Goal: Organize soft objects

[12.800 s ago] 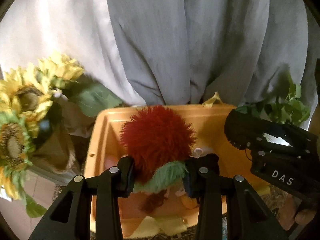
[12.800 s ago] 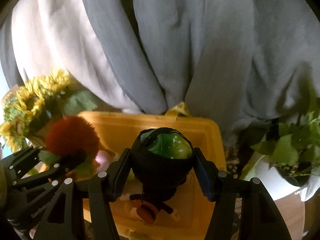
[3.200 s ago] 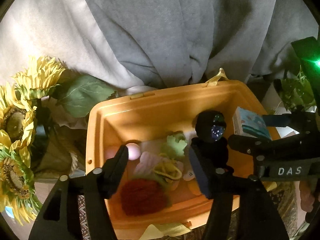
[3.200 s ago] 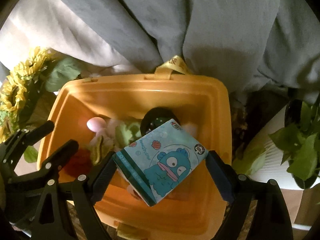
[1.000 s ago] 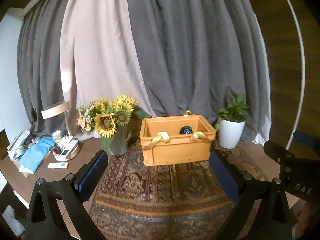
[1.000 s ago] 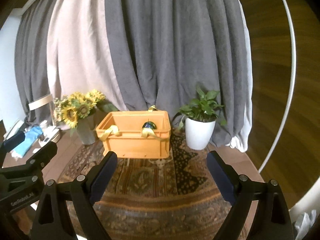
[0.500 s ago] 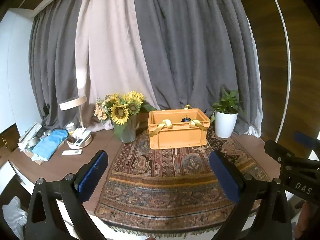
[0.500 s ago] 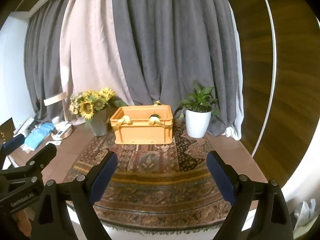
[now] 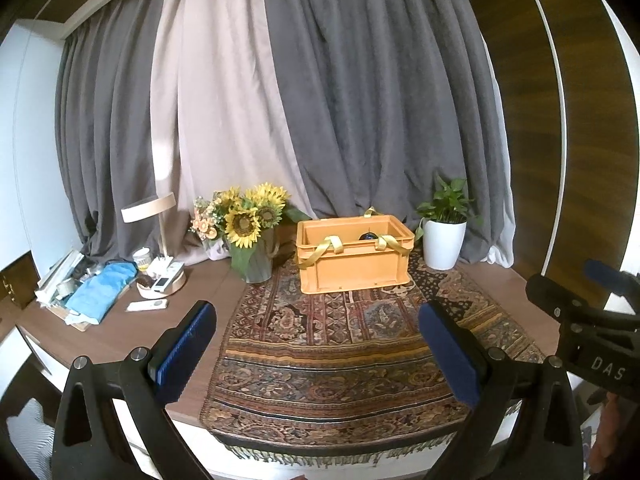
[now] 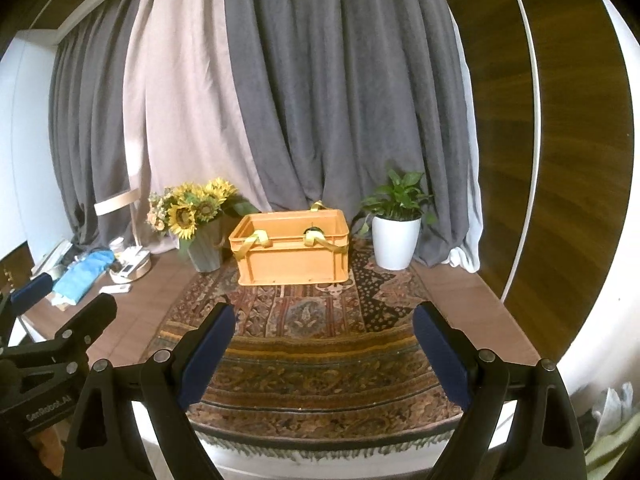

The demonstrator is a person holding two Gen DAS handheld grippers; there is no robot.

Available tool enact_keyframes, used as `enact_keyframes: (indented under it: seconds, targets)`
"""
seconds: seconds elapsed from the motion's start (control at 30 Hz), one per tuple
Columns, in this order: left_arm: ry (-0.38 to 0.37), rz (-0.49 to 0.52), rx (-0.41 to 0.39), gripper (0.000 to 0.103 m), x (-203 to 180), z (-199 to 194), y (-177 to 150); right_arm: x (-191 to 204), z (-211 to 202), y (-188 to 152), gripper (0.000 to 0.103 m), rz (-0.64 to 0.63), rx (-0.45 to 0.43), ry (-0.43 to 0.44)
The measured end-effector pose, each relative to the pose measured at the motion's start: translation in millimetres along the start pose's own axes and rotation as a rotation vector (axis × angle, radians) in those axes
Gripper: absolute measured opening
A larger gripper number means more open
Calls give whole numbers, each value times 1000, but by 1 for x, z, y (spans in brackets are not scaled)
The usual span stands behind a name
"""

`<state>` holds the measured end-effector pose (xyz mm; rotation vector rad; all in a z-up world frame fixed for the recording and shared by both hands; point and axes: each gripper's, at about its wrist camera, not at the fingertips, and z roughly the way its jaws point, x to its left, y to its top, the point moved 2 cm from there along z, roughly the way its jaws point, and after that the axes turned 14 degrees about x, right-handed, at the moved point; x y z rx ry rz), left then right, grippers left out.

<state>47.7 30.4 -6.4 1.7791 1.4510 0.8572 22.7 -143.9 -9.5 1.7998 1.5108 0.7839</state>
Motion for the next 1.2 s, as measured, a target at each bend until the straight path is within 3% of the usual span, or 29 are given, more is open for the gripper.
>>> enact_keyframes:
  seconds: [0.43, 1.2]
  targets:
    - [-8, -4, 6, 103, -8, -8, -15, -10, -8, -11, 91, -1, 8, 0]
    - [14, -5, 0, 103, -25, -16, -11, -25, -8, -8, 91, -13, -1, 21]
